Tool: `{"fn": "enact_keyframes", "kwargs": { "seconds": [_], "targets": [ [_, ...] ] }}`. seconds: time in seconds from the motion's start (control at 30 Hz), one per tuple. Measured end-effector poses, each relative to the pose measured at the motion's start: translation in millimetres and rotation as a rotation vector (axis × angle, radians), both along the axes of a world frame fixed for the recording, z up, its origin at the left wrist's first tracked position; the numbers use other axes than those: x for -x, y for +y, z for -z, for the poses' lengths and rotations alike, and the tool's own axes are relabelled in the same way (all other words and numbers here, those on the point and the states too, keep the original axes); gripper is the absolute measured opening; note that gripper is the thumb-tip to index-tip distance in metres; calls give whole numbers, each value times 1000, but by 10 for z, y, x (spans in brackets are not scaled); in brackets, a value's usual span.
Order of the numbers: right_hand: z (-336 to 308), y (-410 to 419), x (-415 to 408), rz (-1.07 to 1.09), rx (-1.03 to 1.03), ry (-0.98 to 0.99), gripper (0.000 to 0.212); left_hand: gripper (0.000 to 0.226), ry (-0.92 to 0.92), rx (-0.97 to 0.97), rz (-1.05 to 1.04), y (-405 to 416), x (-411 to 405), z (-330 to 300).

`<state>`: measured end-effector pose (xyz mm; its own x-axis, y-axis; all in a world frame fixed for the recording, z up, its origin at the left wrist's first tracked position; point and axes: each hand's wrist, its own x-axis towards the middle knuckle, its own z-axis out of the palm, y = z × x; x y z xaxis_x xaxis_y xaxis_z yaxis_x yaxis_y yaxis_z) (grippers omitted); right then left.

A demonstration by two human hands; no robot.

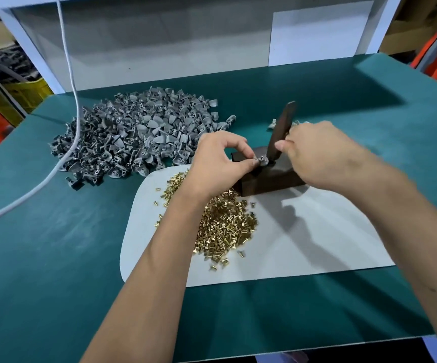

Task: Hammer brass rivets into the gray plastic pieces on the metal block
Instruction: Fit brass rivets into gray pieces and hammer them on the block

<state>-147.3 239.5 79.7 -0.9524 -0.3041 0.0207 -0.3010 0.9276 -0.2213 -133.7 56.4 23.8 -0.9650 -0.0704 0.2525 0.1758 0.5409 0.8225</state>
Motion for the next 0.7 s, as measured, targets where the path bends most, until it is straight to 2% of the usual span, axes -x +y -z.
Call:
{"fn": "enact_keyframes", "kwargs": {
  "seconds": [0.17, 0.27, 0.4, 0.6, 0.67, 0.7],
  "targets": [
    [87, 305, 68, 213, 270, 108, 39, 15, -39, -31, 14, 44, 4, -4],
    [184, 509, 137, 350, 213, 167, 30, 16, -68, -85, 27, 63, -9, -7],
    [354, 587, 159, 449, 59, 90, 10, 15, -101, -140, 34, 60, -16, -8],
    [502, 550, 168, 498, 18, 120, 19, 14, -111, -158, 50, 58, -23, -20],
    [434, 522, 182, 443, 7, 191, 19, 14, -102, -152, 50, 62, -26, -23],
    [385, 492, 183, 370, 72, 234, 20, 15, -93, -151, 50, 65, -29, -22]
  ]
}}
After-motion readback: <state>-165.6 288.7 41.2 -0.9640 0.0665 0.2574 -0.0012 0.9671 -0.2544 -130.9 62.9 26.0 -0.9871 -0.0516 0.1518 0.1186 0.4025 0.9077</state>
